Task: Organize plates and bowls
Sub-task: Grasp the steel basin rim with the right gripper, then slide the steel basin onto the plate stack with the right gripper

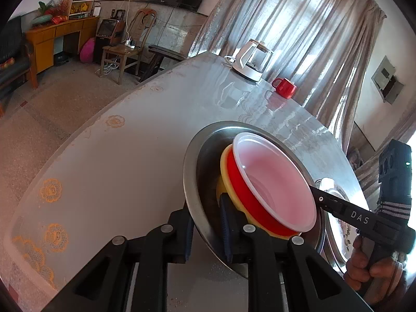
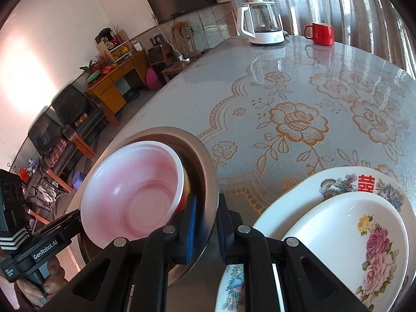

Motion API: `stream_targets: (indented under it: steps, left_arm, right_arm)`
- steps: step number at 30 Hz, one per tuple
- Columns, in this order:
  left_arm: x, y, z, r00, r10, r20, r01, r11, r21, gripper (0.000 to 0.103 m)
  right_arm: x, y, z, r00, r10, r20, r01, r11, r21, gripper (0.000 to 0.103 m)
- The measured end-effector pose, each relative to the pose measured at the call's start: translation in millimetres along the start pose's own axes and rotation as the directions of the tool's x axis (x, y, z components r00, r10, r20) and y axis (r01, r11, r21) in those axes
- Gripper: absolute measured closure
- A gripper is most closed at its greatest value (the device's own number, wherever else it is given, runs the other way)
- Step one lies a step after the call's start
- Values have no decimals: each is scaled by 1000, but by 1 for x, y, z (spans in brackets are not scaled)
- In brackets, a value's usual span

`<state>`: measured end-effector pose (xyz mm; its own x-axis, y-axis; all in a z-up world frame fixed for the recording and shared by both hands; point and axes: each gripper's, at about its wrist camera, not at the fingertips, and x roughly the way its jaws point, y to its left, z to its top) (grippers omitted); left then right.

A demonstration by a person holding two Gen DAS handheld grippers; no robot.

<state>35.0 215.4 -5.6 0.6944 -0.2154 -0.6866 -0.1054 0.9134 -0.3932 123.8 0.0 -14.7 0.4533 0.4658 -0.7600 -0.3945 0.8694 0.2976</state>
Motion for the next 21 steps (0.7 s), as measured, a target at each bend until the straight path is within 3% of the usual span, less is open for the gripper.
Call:
stream_targets:
  steps: [21]
  left_arm:
    - [-33, -20, -9, 999, -2, 51, 0, 999, 43, 84]
  right_arm:
    - [-24, -1, -10, 999, 33, 29, -33, 999, 20, 88]
